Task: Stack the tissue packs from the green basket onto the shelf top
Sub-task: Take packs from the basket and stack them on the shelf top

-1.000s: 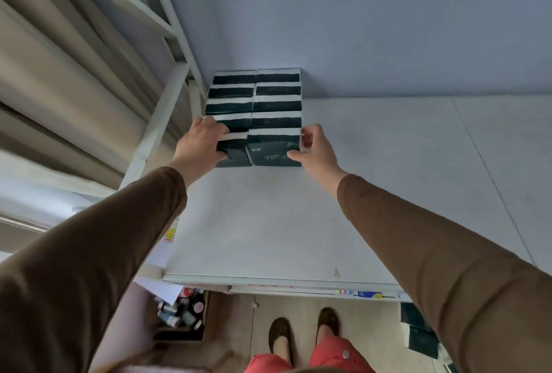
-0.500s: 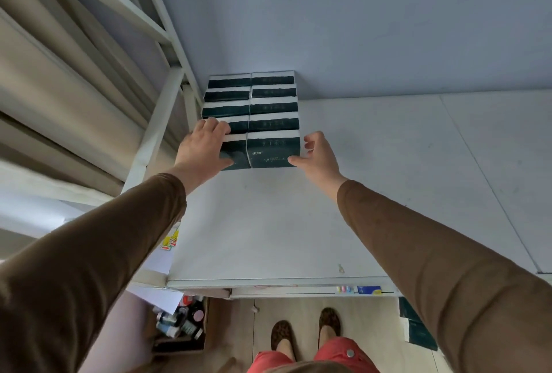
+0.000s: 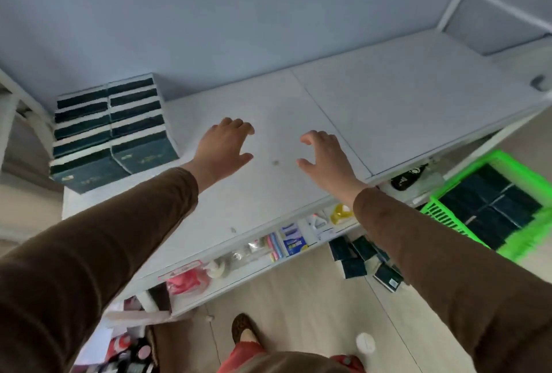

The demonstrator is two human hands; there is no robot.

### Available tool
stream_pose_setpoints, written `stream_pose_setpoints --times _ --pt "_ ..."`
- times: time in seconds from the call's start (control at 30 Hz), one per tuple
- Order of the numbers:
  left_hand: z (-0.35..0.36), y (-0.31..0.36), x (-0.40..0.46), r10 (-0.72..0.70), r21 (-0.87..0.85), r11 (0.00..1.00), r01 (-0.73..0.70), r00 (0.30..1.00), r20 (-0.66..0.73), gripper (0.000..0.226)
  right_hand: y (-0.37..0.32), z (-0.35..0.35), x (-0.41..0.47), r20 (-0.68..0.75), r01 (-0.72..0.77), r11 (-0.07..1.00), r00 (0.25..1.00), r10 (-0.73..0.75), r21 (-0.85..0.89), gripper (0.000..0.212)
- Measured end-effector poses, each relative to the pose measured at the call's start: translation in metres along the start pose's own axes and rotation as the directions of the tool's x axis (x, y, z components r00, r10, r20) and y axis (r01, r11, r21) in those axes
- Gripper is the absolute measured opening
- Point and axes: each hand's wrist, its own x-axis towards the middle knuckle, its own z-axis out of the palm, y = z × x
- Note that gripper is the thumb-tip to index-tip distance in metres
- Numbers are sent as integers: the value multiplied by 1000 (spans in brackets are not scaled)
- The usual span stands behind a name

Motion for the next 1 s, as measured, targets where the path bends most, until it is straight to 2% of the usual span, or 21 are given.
stream_pose_setpoints --times 0.27,0.47,0.8,1.0 --pt "55 248 25 202 -132 971 -197 979 26 51 172 -105 -146 -63 -186 974 982 179 -131 43" --pt "101 409 25 190 -238 958 -163 978 92 55 290 -152 -239 -34 -287 945 958 285 -158 47" --pt "205 571 93 167 -371 925 -80 963 209 51 469 -178 -280 91 -444 895 891 445 -28 43" --pt "270 645 157 142 -399 917 19 918 371 52 583 -191 -279 203 -553 833 818 538 22 41"
